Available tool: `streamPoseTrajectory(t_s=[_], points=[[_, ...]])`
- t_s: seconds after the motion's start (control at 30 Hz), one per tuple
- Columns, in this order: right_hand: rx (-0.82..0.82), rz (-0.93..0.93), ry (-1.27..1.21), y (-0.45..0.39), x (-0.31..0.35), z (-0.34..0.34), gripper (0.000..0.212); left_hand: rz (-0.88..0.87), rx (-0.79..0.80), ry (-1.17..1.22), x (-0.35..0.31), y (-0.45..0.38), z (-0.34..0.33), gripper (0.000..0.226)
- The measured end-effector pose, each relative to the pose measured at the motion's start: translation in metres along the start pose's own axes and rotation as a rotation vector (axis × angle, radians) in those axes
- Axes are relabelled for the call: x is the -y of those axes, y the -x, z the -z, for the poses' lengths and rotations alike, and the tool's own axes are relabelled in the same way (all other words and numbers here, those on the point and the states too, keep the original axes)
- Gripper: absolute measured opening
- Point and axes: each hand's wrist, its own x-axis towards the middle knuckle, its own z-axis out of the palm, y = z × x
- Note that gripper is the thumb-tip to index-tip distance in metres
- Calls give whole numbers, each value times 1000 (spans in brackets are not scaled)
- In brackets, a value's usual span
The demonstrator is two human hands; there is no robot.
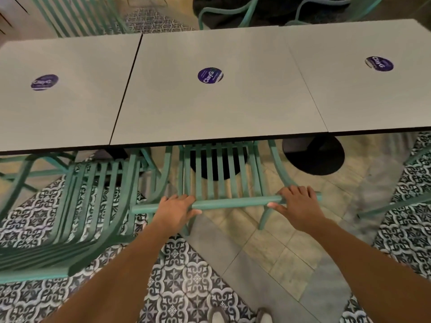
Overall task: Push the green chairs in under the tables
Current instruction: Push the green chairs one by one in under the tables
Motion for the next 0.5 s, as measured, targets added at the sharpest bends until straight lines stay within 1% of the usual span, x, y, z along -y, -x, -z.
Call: streamPoseTrajectory(t_s=[0.07, 0.1, 0.17, 0.2, 0.23, 0.33, 0.37, 0.5], points=[[-16, -3, -7, 1, 1, -2, 76, -23, -37, 16, 2, 0, -1, 95], [-20, -2, -9, 1, 2, -2, 76, -21, -46, 27, 3, 0, 0, 105], [-26, 4, -12, 2, 2, -2, 75, -16, -47, 28, 3, 1, 1, 111], [-25, 4, -15, 2, 1, -2, 74, -15, -41, 25, 2, 1, 1, 107], [-26, 6, -20, 3, 1, -2, 74, -9, -28, 18, 1, 2, 2, 99], [-7, 11, -16, 4, 1, 0, 78, 17, 16, -1, -3, 1, 3, 58], [4, 12, -7, 4, 2, 1, 79, 20, 21, 0, -4, 1, 4, 50], [-13, 9, 14, 7, 0, 6, 90, 25, 33, 8, -10, 3, 4, 41]])
